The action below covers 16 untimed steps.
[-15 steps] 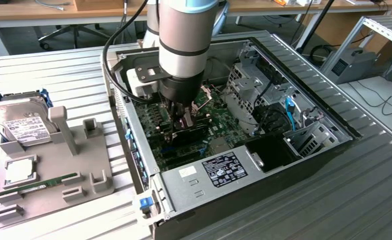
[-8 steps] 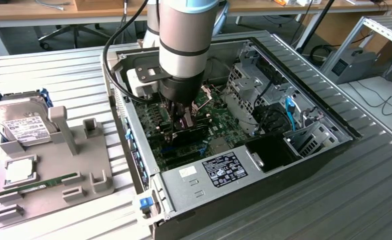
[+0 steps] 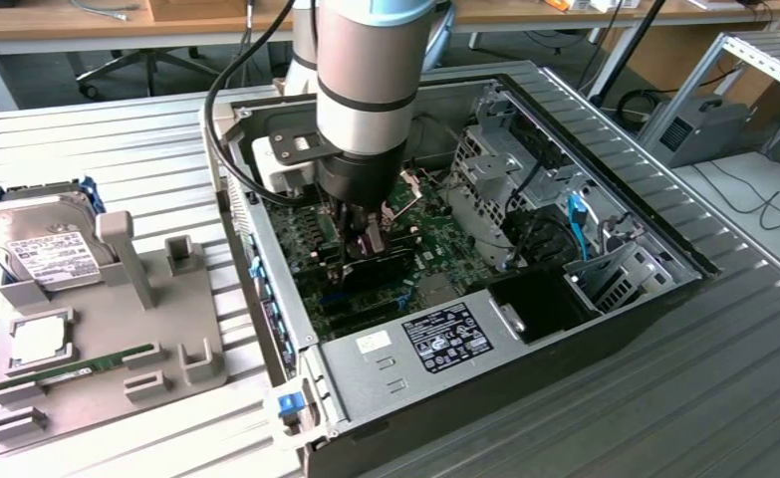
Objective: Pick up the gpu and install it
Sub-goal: 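Press down on the gpu until it lock into place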
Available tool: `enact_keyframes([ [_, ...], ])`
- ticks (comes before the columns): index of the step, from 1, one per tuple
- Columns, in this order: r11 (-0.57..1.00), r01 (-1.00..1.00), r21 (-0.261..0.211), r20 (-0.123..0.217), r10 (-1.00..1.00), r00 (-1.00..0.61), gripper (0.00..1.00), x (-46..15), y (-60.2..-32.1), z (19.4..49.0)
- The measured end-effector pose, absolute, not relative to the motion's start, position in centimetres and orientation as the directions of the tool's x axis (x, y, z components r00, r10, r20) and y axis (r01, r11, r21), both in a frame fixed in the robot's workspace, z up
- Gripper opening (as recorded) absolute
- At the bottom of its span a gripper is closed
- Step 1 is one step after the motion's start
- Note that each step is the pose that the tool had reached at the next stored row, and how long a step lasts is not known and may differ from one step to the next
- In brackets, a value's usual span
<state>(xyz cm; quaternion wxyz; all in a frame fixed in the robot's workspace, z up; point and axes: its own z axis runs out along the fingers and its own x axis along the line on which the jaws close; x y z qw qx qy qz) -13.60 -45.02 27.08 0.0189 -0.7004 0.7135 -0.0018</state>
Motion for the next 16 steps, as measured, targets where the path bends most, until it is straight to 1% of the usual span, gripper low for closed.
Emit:
enact_keyframes([
  [7,0.019,-0.999,-0.029,-0.025,-1.000,-0.018,0.11,-13.6,-45.0,27.1],
  [16,0.019,-0.999,-0.028,-0.025,-1.000,-0.018,0.11,-13.0,-45.0,28.9],
])
